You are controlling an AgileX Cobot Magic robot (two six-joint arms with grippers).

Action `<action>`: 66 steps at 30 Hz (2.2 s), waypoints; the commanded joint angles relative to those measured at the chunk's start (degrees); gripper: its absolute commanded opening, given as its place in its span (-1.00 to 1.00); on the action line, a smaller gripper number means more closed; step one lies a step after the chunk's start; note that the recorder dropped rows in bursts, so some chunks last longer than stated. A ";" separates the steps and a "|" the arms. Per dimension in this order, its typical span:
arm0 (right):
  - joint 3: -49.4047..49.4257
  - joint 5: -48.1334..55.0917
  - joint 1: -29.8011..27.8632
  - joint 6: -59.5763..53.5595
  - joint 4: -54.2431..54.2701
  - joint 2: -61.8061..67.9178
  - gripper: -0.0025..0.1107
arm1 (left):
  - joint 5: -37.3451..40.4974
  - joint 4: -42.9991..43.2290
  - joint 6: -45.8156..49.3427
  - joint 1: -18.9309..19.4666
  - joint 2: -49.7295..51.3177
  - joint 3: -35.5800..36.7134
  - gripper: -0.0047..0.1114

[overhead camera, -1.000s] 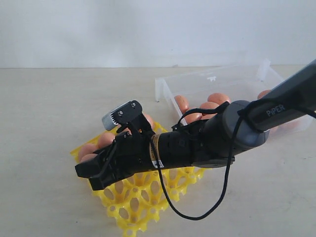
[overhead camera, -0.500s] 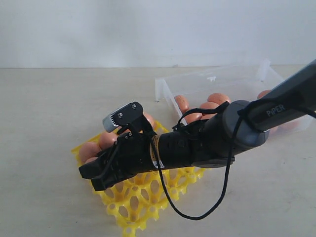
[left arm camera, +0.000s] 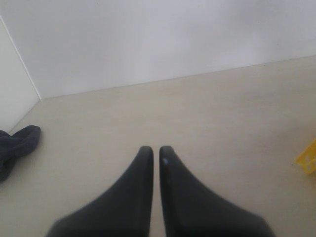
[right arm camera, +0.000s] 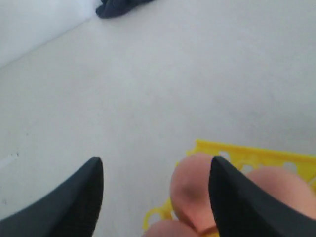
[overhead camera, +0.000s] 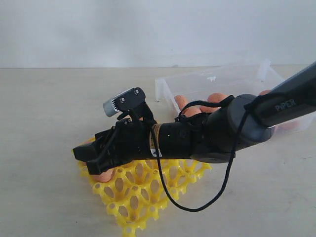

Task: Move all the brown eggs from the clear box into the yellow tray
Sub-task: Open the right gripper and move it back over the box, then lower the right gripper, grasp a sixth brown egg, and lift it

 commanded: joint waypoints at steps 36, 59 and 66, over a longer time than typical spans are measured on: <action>-22.01 106.93 -29.96 -67.23 65.77 -20.25 -0.96 | -1.11 -0.11 -0.18 -0.27 -0.18 0.20 -0.85; -24.12 66.98 -29.72 -88.29 66.82 -6.37 -0.10 | -1.11 -0.11 -0.18 -0.27 -0.18 0.20 -0.85; -30.31 71.22 -29.72 -85.47 66.70 1.68 -0.10 | -1.24 -0.11 -0.18 -0.27 -0.18 0.20 -0.85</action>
